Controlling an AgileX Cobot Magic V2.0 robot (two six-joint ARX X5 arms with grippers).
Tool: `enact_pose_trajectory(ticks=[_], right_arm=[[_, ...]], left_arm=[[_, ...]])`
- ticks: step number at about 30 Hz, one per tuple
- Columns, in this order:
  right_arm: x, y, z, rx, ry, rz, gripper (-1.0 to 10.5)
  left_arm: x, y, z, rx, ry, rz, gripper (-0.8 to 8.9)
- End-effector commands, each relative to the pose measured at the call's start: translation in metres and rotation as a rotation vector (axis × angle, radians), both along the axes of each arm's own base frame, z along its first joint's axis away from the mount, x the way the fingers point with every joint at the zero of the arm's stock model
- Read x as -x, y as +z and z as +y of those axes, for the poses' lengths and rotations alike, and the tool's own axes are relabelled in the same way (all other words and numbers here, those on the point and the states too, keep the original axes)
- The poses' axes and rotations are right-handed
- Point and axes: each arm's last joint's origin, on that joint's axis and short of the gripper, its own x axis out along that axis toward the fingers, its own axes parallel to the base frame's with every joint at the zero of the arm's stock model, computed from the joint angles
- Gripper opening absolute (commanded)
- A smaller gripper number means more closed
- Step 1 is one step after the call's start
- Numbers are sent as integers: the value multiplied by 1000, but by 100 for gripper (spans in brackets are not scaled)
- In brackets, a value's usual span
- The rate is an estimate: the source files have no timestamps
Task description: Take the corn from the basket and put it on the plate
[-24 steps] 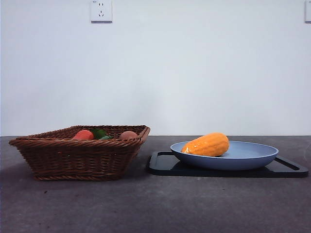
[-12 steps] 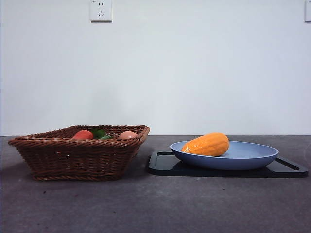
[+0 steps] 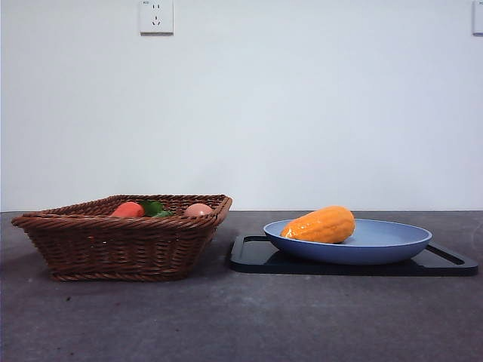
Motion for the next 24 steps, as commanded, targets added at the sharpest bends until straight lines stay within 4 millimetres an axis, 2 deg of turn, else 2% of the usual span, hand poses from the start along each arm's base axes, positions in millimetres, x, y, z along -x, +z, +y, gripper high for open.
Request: enact_pose_trajectory(ticks=[1,7,11,17,24], right_arm=[[-2,4,1,-15,-3,-20,2],[-3,6,2,-25,-3,-44,2],[-4,7,2,-31,-2,-60,2],[-7,10,3,-45,-3,-94,2],[-10,14,4,-66,-3,-146,2]], left_arm=[[9,-24,1,6,15,-17,8],[22,-80,0,25,18,-2,8],[28,-108,-1,27,18,20,8],[34,-132,-1,33,19,17,8],[39,-160,-2,77,25,97,8]])
